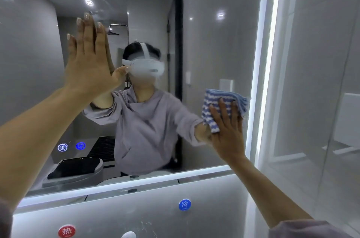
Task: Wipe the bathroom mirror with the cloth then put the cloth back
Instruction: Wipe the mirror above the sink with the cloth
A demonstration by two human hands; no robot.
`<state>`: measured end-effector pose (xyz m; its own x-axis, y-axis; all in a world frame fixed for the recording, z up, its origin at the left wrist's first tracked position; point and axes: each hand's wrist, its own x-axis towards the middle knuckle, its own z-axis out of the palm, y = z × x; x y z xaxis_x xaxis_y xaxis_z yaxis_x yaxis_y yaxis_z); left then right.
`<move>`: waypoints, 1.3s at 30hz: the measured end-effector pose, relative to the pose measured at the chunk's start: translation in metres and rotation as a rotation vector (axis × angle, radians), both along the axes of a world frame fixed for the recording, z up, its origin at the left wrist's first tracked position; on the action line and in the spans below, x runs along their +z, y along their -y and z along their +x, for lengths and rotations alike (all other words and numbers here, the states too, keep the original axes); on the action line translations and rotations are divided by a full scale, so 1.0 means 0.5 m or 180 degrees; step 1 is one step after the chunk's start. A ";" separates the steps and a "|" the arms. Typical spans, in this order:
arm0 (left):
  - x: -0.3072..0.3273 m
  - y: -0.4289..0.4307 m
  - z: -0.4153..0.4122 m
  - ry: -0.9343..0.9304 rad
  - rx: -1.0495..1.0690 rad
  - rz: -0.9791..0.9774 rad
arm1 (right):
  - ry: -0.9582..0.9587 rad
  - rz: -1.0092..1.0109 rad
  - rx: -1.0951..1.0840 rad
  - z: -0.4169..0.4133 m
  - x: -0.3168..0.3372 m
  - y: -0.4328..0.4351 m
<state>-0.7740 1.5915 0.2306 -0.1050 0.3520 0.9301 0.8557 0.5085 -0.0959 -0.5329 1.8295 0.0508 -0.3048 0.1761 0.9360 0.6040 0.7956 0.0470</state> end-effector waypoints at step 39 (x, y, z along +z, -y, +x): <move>0.000 0.000 0.006 0.0135 0.0064 -0.0028 | -0.0057 0.0313 0.0086 -0.138 0.177 0.133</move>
